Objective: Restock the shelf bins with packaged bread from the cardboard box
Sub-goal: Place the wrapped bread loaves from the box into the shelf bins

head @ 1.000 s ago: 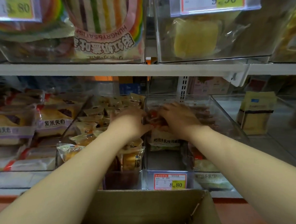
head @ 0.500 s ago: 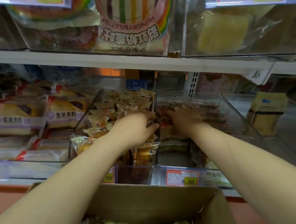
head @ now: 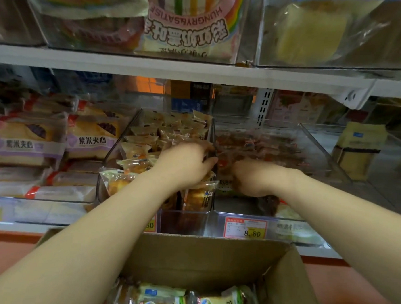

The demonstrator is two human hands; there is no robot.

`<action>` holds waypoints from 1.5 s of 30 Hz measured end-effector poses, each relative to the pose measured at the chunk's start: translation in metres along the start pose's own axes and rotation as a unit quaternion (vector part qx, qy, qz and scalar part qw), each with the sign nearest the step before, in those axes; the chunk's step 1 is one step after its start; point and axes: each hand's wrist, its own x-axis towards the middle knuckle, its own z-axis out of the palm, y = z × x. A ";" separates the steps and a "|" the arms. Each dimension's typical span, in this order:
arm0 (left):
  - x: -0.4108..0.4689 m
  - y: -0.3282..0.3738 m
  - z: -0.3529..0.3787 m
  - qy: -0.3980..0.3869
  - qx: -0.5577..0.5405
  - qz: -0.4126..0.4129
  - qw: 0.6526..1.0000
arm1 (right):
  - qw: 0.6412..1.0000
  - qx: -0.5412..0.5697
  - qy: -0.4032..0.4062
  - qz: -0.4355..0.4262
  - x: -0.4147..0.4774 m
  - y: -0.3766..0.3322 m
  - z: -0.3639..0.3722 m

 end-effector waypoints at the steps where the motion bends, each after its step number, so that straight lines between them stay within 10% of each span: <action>1: 0.000 0.000 0.000 0.001 0.000 0.001 1.000 | 1.000 -0.009 -0.005 0.001 0.002 -0.001 0.001; 8: -0.006 0.004 -0.006 0.006 0.029 0.003 1.000 | 0.999 0.008 0.038 0.008 -0.003 -0.002 0.004; 20: -0.169 -0.051 -0.034 0.141 0.009 0.039 0.989 | 0.930 0.098 0.339 -0.107 -0.121 -0.077 0.036; 29: -0.241 -0.096 -0.031 -0.011 0.017 -0.061 0.998 | 0.972 0.201 0.035 -0.113 -0.097 -0.180 0.098; 36: -0.248 -0.123 -0.032 -0.025 -0.014 -0.070 0.997 | 0.875 0.471 -0.112 0.022 -0.074 -0.233 0.134; 45: -0.251 -0.137 -0.027 -0.024 -0.032 -0.063 0.997 | 0.833 0.526 -0.134 0.109 -0.055 -0.261 0.172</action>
